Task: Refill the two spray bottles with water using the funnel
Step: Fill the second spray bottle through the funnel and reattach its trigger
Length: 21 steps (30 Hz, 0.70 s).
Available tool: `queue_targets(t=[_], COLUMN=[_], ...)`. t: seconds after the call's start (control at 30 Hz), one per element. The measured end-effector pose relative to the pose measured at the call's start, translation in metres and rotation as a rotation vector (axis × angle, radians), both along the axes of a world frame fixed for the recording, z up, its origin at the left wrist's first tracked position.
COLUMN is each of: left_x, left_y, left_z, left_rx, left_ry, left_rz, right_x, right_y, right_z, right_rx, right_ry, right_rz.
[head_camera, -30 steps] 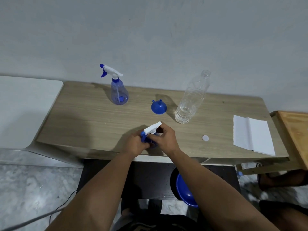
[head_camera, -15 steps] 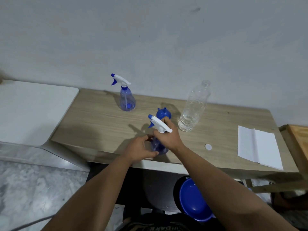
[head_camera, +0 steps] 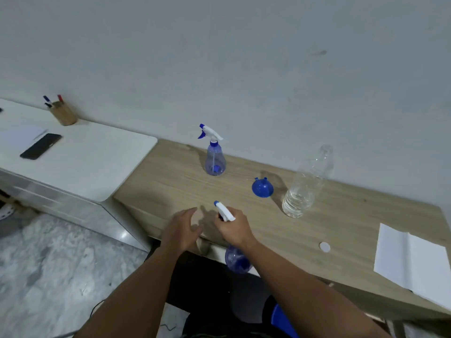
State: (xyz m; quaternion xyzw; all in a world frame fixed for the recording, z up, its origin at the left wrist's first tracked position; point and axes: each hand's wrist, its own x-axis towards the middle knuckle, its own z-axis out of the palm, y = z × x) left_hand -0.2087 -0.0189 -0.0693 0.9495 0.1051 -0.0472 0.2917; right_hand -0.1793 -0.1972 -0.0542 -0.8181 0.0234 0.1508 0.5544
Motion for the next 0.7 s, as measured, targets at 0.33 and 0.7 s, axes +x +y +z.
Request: queue_targets(t=[0.33, 0.7], left_x=[-0.005, -0.004], left_y=[0.032, 0.052], left_z=[0.000, 0.004], left_rx=[0.305, 0.332], left_ry=[-0.073, -0.080], left_rz=[0.066, 0.052], right_x=[-0.015, -0.009], right_y=[0.022, 0.039], right_z=[0.007, 0.004], right_rx=[-0.039, -0.115], right_ry=[0.118, 0.091], right_rz=[0.076, 0.045])
